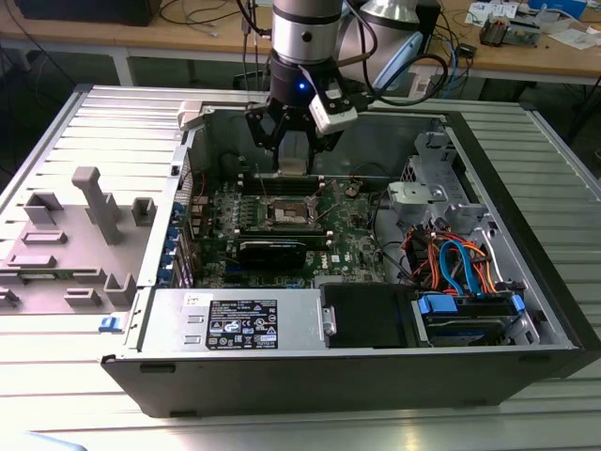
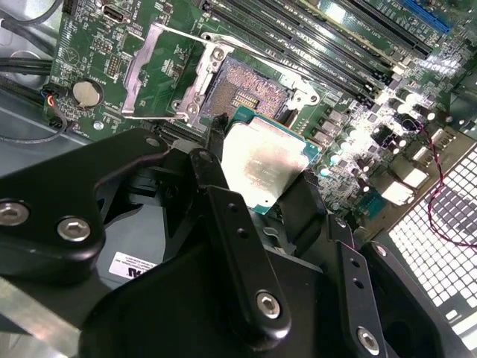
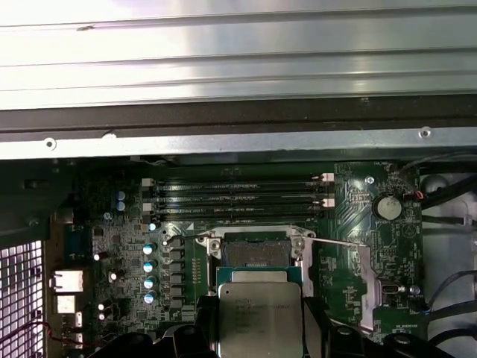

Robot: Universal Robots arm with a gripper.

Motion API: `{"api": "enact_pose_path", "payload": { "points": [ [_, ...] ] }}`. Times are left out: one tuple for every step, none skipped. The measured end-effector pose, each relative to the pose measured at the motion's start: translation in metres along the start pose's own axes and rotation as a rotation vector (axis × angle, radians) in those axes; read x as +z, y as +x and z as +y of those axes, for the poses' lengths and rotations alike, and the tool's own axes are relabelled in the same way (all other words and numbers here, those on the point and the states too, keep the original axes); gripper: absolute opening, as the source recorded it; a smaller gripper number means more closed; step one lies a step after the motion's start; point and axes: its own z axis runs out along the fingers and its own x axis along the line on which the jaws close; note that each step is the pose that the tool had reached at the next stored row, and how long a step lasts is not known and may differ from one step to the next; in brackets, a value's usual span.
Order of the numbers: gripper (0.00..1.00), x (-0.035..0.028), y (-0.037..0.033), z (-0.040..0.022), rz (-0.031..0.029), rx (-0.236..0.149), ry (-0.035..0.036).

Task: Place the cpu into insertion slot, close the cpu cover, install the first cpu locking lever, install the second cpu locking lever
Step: 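Place the cpu into insertion slot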

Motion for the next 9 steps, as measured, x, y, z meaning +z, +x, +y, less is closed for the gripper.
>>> {"api": "enact_pose_path", "payload": {
  "points": [
    [0.55, 0.0002, 0.0, -0.0002, -0.0001, 0.0, -0.0002],
    [0.55, 0.0003, 0.0001, -0.0005, -0.0001, 0.0, 0.0],
    [0.55, 0.0005, 0.0001, -0.0008, 0.0, 0.0, 0.0001],
    [0.55, 0.0007, 0.0001, -0.0011, -0.0001, 0.0, 0.0001],
    [0.55, 0.0009, 0.0001, -0.0012, 0.0, 0.0, 0.0001],
    [0.55, 0.001, 0.0001, -0.0013, 0.0, 0.0, 0.0001],
    [0.55, 0.0014, 0.0001, -0.0017, 0.0, 0.0, 0.0002],
    [0.55, 0.0018, 0.0001, -0.002, 0.0, 0.0, 0.0002],
    [0.55, 0.002, 0.0001, -0.002, 0.0001, 0.0, 0.0003]
  ]
}}
